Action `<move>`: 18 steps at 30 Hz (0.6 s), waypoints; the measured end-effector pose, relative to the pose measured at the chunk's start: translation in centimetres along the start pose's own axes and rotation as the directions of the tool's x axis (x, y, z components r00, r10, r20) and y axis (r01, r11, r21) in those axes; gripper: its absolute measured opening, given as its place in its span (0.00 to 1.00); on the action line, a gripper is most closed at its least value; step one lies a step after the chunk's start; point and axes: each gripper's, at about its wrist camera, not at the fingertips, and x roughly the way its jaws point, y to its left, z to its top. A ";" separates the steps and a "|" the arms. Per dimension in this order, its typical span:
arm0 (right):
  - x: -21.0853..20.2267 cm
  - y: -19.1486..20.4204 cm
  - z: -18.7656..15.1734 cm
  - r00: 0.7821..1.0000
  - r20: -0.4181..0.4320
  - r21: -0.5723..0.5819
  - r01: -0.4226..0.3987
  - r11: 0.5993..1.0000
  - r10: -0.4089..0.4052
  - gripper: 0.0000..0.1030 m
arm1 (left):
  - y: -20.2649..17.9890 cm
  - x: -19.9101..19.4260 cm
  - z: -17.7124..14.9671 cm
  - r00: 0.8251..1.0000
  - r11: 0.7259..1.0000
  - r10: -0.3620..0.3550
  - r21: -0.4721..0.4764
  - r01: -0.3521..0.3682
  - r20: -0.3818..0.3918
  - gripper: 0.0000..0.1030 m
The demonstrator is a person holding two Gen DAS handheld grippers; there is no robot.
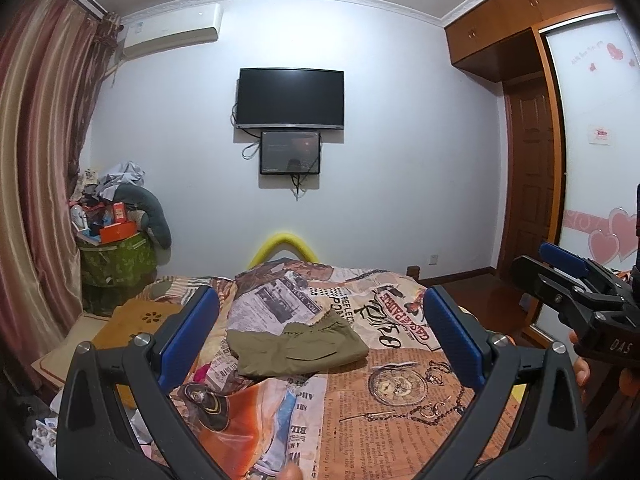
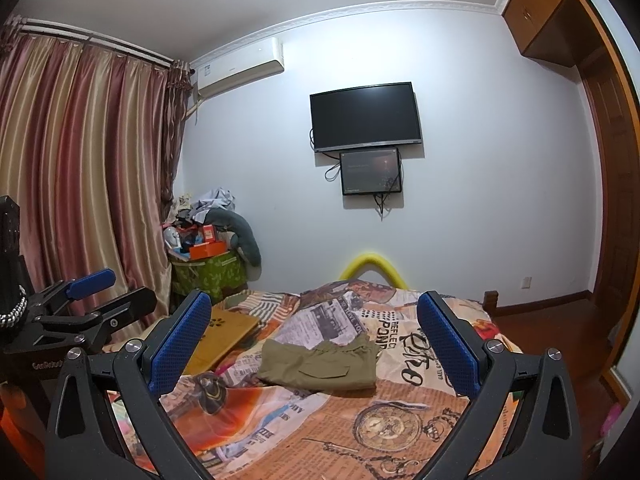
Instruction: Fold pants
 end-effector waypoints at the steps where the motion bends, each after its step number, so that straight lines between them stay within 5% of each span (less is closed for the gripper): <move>1: 0.0 0.0 -0.1 1.000 0.000 -0.001 0.001 1.000 -0.001 0.99 | 0.0 0.0 0.0 1.000 1.000 0.001 0.000 -0.001 0.001 1.00; 18: 0.0 0.1 -0.1 1.000 -0.009 0.007 -0.003 1.000 0.003 0.99 | 0.0 0.4 -0.1 1.000 1.000 -0.007 -0.014 0.007 -0.021 1.00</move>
